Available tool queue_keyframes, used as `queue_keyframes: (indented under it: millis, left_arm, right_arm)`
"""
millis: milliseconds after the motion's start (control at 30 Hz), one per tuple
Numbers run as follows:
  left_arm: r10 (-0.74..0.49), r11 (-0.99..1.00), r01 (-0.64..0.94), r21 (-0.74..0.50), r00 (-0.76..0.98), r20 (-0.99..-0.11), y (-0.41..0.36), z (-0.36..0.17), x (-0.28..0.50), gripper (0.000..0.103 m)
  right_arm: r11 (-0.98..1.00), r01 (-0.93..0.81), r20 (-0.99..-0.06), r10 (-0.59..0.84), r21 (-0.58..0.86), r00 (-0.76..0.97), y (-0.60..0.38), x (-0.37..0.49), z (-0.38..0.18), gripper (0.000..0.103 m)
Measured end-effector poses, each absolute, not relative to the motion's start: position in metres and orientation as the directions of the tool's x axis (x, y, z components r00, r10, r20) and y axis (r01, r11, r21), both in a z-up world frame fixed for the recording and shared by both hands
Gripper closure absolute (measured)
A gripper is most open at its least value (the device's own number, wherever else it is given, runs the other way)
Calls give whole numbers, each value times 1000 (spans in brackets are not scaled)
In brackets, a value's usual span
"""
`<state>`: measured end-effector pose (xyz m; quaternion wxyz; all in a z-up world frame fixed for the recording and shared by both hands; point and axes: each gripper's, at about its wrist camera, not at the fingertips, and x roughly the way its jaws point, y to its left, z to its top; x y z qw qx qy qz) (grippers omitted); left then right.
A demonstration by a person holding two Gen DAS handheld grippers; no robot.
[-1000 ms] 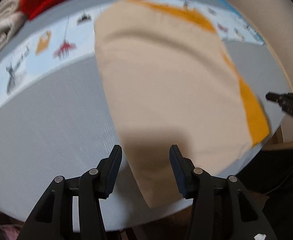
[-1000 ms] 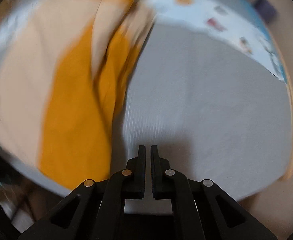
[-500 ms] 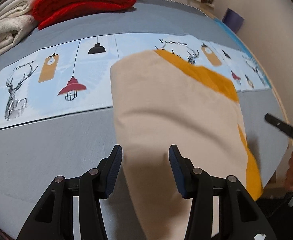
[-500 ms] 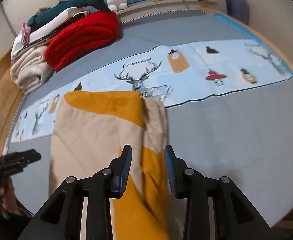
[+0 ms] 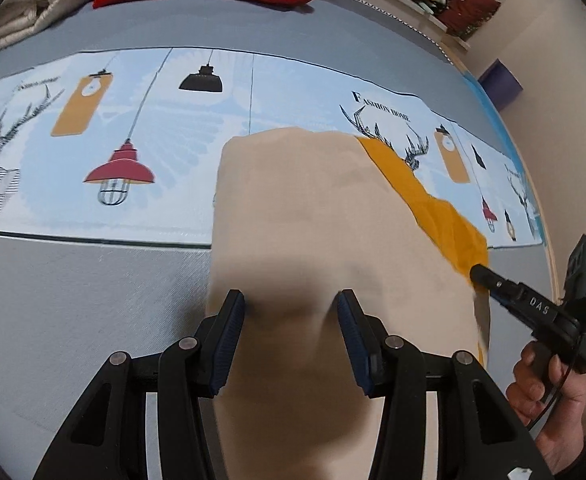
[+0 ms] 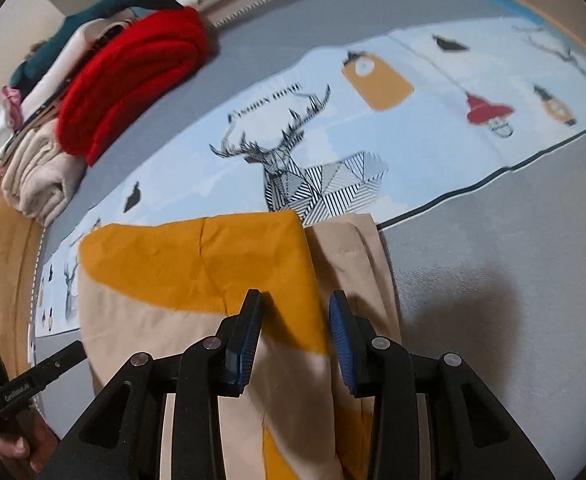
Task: Fold large clothes
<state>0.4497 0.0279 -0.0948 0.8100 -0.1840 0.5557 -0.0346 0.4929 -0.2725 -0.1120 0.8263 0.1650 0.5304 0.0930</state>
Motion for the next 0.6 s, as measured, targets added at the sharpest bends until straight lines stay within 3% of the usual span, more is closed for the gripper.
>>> queue_keyframes:
  millis: [67, 100, 133, 267, 400, 600]
  left_arm:
    - [-254, 930, -153, -335, 391, -885, 28, -97, 458, 58]
    - [-252, 930, -152, -335, 400, -881, 29, -96, 461, 58]
    - [-248, 930, -150, -335, 413, -876, 29, -96, 466, 58]
    - [-258, 927, -139, -349, 438, -861, 28, -102, 482, 60]
    - [-164, 967, -114, -230, 415, -895, 17, -120, 494, 61]
    - [-154, 970, -107, -218, 422, -893, 15, -118, 493, 60]
  right_arm:
    - [919, 23, -844, 351, 393, 405, -273, 502, -119, 70]
    - [913, 18, -837, 366, 407, 406, -274, 507, -121, 89]
    - [908, 10, -829, 378, 419, 411, -274, 510, -121, 96]
    - [897, 66, -816, 364, 436, 449, -285, 513, -122, 100]
    - [921, 111, -861, 300, 374, 412, -284, 515, -133, 100]
    - [940, 112, -882, 254, 322, 397, -280, 515, -140, 100]
